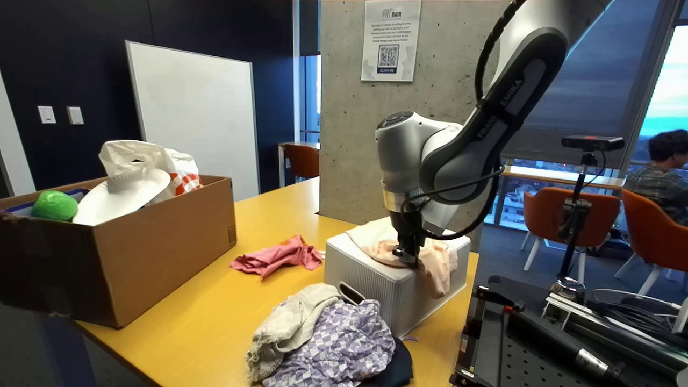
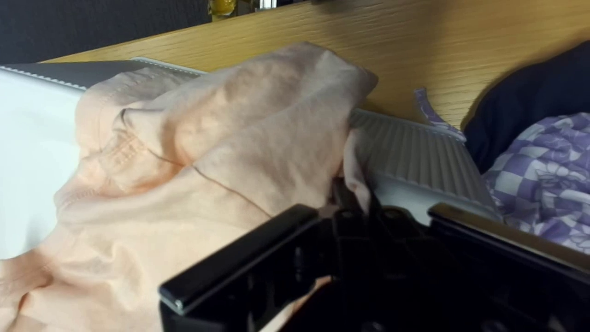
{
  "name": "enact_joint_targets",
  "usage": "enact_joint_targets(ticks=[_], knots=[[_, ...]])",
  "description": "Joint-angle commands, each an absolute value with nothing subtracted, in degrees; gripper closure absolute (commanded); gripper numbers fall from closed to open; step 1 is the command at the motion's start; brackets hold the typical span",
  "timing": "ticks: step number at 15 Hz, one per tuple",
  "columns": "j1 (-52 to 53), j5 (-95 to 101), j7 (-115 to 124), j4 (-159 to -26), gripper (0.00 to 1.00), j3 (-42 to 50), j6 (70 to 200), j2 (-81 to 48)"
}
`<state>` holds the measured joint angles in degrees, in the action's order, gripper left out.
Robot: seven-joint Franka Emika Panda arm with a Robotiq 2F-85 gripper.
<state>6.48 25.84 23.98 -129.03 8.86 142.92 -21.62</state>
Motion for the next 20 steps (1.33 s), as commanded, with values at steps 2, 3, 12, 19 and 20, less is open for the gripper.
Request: enact_joint_targets(ticks=[2,3,12,19,20], knots=[[6.8,25.8,23.5,-128.7,0.99,8.9,144.4,-20.8],[6.9,25.7,23.5,-128.0,0.99,8.8,144.2,-21.1],[9.4,25.7,25.1,-124.1,0.99,7.9,144.3,-24.8],[12.1,26.6,27.2,-122.6,0.99,8.5,145.1,-27.1],[12.4,26.7,27.5,-122.8,0.99,8.5,145.3,-27.0]])
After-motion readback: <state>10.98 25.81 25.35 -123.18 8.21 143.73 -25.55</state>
